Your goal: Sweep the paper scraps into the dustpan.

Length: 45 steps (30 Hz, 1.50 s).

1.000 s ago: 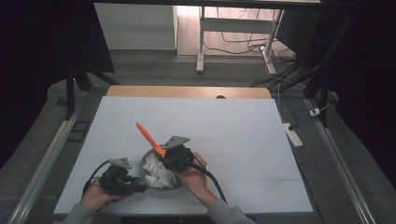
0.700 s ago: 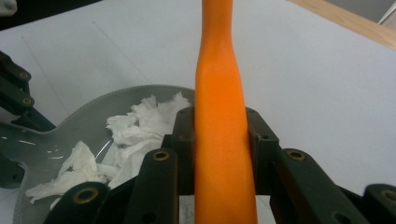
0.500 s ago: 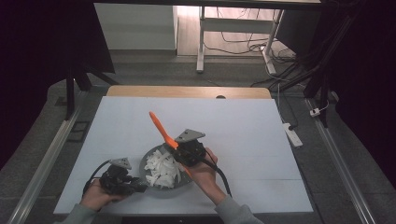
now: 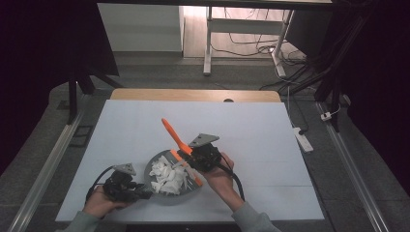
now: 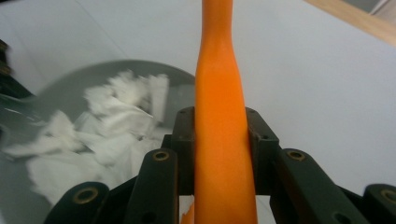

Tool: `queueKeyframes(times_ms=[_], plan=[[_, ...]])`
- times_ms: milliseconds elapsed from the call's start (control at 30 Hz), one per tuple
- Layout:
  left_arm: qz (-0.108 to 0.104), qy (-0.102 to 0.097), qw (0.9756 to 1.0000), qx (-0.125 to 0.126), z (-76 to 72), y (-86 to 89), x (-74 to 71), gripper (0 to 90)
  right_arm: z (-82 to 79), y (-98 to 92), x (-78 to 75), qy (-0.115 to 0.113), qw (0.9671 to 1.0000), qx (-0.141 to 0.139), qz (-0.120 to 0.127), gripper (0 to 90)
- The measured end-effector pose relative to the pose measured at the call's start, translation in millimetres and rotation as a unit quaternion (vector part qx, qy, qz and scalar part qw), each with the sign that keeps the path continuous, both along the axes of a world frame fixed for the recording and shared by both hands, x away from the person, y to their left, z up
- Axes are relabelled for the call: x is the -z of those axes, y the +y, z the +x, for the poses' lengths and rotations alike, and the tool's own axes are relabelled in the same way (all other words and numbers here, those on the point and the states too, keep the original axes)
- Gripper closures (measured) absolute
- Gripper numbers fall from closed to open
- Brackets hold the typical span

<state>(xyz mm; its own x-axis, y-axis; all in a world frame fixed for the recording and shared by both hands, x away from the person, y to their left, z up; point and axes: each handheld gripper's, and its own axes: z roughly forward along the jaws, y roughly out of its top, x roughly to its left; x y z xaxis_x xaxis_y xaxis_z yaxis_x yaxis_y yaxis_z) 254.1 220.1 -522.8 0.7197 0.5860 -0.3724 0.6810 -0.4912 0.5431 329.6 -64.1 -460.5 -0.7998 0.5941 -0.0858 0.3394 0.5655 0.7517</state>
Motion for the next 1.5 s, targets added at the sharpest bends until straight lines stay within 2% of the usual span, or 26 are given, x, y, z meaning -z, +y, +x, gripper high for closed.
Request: queueKeyframes(times_ms=[33, 133, 233, 433, 533, 667, 767, 800, 867, 933, 967, 1033, 1167, 1500], plan=[[0.000, 0.000, 1.0000, -0.001, 0.0, 0.0, 0.1, 61.2, 1.1, -4.4, 0.9, -0.007, 1.0000, 0.004, -0.002, 70.2], [0.001, -0.001, 1.0000, -0.001, 0.0, -0.3, 0.4, 61.2, 9.9, -18.1, 4.1, 0.007, 0.9993, 0.030, 0.019, 70.2], [0.002, -0.001, 1.0000, -0.001, 0.0, -0.3, 0.3, 61.2, 21.0, -24.4, 10.0, 0.009, 0.9986, 0.052, 0.006, 70.2], [0.002, -0.001, 1.0000, -0.002, -0.3, -1.4, 0.5, 61.2, 43.2, -19.7, 30.3, 0.019, 0.9970, 0.068, -0.030, 70.2], [0.001, -0.002, 1.0000, -0.002, 0.0, -1.9, 0.7, 61.2, 45.7, -14.8, 32.5, 0.029, 0.9966, 0.076, -0.011, 70.3], [0.002, -0.001, 1.0000, -0.001, 0.3, -3.2, 1.1, 61.2, 38.9, -1.2, 33.0, 0.026, 0.9979, 0.055, -0.021, 70.2], [0.002, -0.002, 1.0000, -0.001, 0.2, -3.9, 0.9, 61.2, 30.9, 10.5, 33.4, 0.051, 0.9983, 0.027, 0.002, 70.2], [0.003, -0.003, 1.0000, 0.000, 0.2, -3.9, 0.9, 61.2, 26.4, 15.0, 33.4, 0.054, 0.9984, 0.016, 0.005, 70.2], [0.002, -0.003, 1.0000, -0.001, 0.4, -4.0, 1.7, 61.2, 15.5, 23.1, 29.5, 0.044, 0.9990, -0.004, 0.006, 70.2], [0.002, -0.002, 1.0000, 0.000, 0.7, -4.5, 2.1, 61.2, 10.0, 27.0, 22.7, 0.077, 0.9949, -0.040, 0.052, 70.2], [0.003, -0.003, 1.0000, 0.000, 0.5, -4.7, 2.1, 61.2, 5.9, 30.0, 18.0, 0.073, 0.9946, -0.049, 0.056, 70.2], [0.002, -0.003, 1.0000, 0.000, 0.2, -4.7, 1.8, 61.2, -0.8, 35.6, 7.2, 0.042, 0.9967, -0.058, 0.039, 70.3], [0.000, -0.003, 1.0000, -0.001, 0.1, -4.5, 1.8, 61.2, -0.7, 31.4, -7.1, 0.017, 0.9981, -0.047, 0.035, 70.3], [-0.007, -0.010, 0.9999, -0.002, -0.6, -3.9, 3.3, 61.3, -1.7, -3.1, -16.9, 0.011, 0.9979, -0.024, 0.059, 70.3]])
